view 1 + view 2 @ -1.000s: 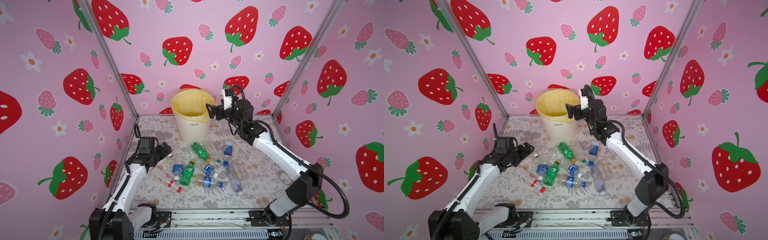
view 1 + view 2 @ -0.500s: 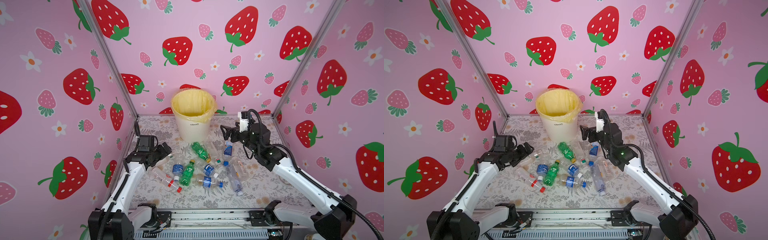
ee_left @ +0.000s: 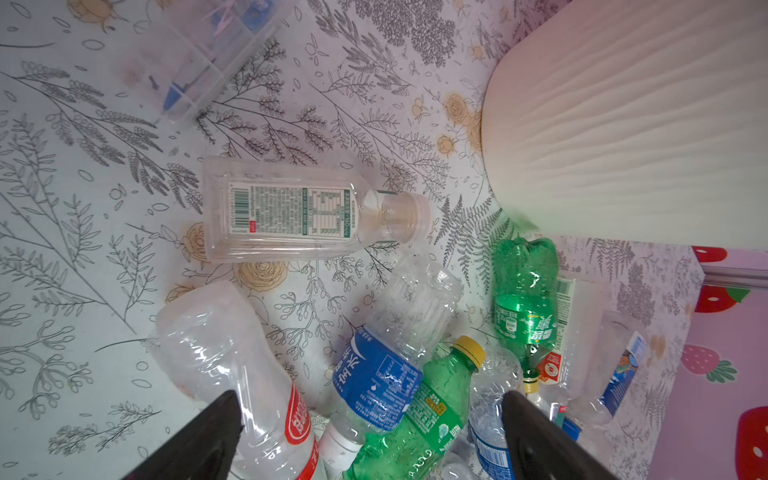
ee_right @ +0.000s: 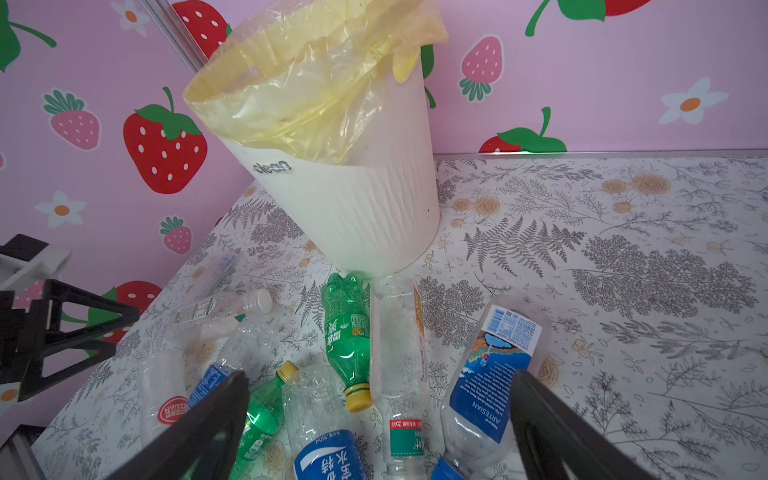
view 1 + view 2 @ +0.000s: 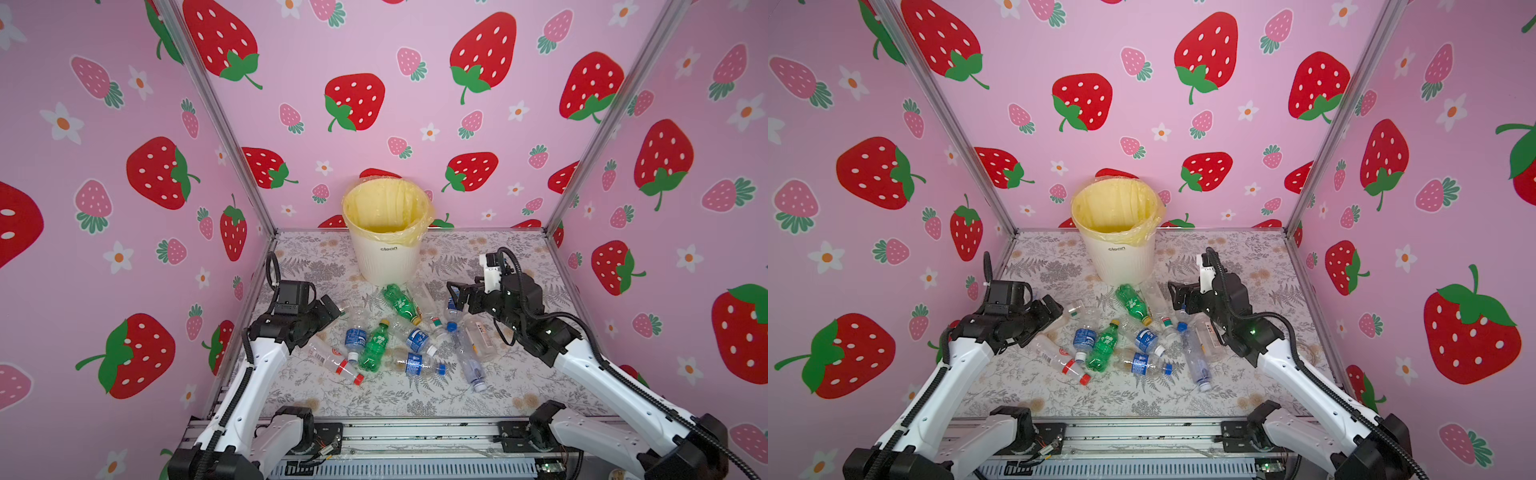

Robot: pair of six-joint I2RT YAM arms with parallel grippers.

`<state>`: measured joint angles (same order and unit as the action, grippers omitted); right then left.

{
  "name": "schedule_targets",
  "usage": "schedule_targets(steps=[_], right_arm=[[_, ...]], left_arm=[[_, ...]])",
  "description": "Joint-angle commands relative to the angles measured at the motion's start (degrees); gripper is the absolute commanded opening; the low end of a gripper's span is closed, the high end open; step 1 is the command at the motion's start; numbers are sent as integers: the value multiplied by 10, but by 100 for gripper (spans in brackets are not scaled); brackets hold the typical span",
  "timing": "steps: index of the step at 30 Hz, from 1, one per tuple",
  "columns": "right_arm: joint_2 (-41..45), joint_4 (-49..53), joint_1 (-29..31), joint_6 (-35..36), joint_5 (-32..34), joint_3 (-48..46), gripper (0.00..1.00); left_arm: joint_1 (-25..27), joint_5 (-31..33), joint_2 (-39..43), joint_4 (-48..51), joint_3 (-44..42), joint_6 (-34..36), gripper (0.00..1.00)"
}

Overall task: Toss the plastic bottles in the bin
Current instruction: 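Return the right gripper to the pile while the left grasps a red-capped bottle, then lift the red-capped bottle with the left gripper while the right hovers over the pile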

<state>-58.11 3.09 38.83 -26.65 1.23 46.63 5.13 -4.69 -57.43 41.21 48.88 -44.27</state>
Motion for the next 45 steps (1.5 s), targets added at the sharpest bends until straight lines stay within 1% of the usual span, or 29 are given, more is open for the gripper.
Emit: schedule_targets(steps=[1,4,6,10,14,15,20,21,25,29,32,36,41,45], right_arm=[[17,23,-3,-19,21,-14,99],[34,7,-3,-33,21,-41,99],[41,0,-4,-39,18,-54,99],[48,5,-3,-49,23,-72,99],[55,6,-3,-68,33,-97,99],[76,5,-4,-74,36,-105,99],[105,6,-3,-104,53,-141,99],[112,7,-4,-110,60,-147,99],[130,10,-4,-120,84,-168,99],[121,16,-4,-111,90,-159,99],[103,29,-4,-100,87,-138,99],[87,19,-4,-94,82,-135,99],[80,-1,-4,-103,76,-147,99],[82,4,-5,-104,78,-152,99]], left_arm=[[38,68,23,62,-7,-55,99],[101,146,58,107,-14,-113,99],[127,172,85,128,-28,-159,99],[140,171,130,139,-69,-215,100],[158,171,136,136,-96,-246,99],[166,172,131,133,-100,-250,99],[180,170,83,134,-99,-249,99],[181,165,74,128,-103,-249,99],[186,111,38,77,-132,-256,99],[201,102,14,49,-154,-265,99],[210,105,19,31,-177,-285,99],[222,106,29,10,-205,-311,99],[231,121,22,10,-209,-310,100],[231,140,6,5,-218,-301,100]])
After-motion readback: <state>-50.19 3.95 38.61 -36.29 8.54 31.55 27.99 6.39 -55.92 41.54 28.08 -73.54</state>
